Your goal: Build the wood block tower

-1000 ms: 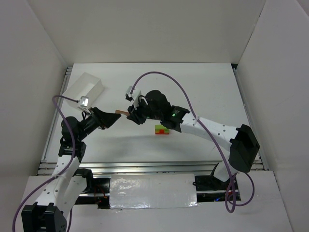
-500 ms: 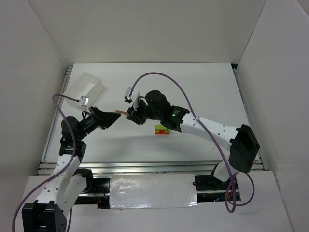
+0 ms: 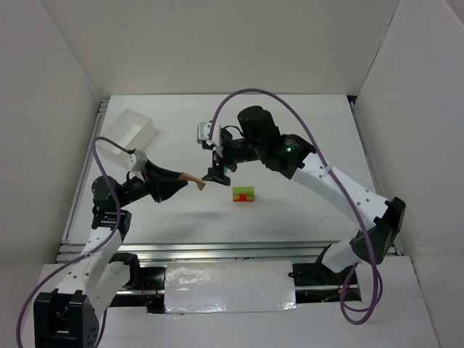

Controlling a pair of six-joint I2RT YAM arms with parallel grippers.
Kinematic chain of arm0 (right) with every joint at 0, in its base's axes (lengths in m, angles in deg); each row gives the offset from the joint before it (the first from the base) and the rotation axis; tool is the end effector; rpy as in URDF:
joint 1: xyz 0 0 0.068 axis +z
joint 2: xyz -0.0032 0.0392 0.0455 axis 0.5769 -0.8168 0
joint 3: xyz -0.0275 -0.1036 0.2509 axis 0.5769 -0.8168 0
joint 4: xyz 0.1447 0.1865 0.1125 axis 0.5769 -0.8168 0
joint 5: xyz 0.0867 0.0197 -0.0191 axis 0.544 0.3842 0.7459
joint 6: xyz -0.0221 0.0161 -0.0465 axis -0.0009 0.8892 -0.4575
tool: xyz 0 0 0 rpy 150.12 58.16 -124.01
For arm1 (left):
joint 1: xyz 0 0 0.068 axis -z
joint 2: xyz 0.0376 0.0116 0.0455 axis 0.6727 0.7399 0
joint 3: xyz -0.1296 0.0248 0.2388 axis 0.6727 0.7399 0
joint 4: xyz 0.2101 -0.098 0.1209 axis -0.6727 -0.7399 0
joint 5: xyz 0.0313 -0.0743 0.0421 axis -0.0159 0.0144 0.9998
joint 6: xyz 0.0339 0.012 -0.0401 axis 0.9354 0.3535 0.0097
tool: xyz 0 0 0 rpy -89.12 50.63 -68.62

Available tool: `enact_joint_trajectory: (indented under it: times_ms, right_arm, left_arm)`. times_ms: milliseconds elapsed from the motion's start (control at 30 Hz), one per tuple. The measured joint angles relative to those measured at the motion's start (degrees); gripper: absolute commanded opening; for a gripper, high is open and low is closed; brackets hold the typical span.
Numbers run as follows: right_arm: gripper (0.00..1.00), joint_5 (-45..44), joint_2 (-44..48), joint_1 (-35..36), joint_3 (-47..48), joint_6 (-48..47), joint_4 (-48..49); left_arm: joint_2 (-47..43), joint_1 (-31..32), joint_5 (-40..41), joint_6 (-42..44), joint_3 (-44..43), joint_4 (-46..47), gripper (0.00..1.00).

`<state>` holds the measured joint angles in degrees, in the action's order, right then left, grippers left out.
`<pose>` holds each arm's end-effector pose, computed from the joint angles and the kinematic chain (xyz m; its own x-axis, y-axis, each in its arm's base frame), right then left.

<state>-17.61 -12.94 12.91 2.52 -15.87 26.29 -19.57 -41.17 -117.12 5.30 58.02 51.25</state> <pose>0.2093 0.2596 0.4003 0.2468 -0.4126 -0.8769 -0.9552 0.0492 -0.2920 0.1739 -0.0322 0.2809 -0.2307 -0.3143 -0.9209 0.8010 0.4760 -0.3632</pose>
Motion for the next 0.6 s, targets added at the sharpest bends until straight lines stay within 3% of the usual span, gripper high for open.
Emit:
enact_joint_trajectory:
  times_ms: [267, 367, 600]
  right_arm:
    - [0.98, 8.63, -3.06, -0.55, 6.64, -2.69, -9.14]
    - [0.86, 10.64, -5.25, -0.55, 6.64, -1.27, -10.01]
    - [0.75, 12.46, -7.3, -0.55, 6.64, 4.04, -9.64]
  left_arm:
    - [0.35, 3.76, -5.14, 10.08, -2.84, -0.59, 0.0]
    - [-1.22, 4.26, -5.07, 12.0, -3.06, -0.61, 0.0]
    - [-2.84, 4.72, -4.57, 14.21, -3.06, -1.9, 0.0]
